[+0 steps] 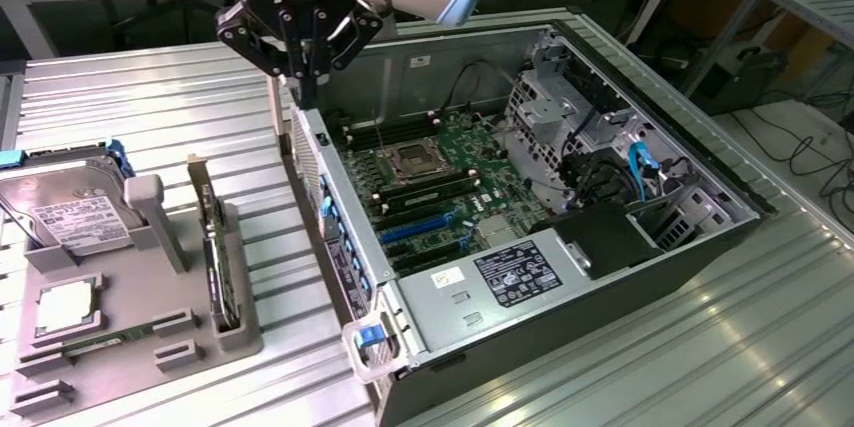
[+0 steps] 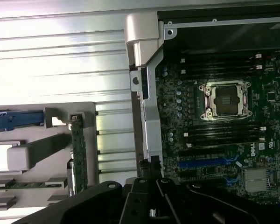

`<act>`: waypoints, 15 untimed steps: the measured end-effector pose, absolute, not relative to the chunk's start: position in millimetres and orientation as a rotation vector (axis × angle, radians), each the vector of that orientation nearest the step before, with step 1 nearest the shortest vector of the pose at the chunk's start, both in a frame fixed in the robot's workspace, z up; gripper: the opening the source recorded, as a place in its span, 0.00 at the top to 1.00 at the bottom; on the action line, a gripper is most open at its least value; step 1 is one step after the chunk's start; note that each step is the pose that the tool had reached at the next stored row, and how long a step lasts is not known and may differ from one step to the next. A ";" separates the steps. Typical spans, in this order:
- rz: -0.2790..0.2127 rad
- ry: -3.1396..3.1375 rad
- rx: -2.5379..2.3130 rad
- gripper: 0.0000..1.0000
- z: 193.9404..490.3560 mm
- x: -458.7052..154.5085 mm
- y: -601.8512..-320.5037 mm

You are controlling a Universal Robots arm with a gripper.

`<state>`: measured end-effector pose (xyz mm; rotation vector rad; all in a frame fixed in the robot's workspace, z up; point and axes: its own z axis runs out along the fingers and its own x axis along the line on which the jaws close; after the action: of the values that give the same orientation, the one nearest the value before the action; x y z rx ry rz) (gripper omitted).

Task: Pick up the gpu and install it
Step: 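Reach for the gpu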

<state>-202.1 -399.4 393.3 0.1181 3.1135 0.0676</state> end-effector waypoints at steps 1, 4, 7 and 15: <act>0.068 3.114 0.118 0.89 393.3 -202.9 -399.4; 0.068 3.114 0.118 0.89 393.3 -205.3 -399.5; 0.068 3.114 0.118 0.89 393.3 -207.4 -399.5; 0.067 3.114 0.118 0.89 393.3 -213.8 -399.7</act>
<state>-213.8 -399.7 393.3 0.1181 3.1140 0.0675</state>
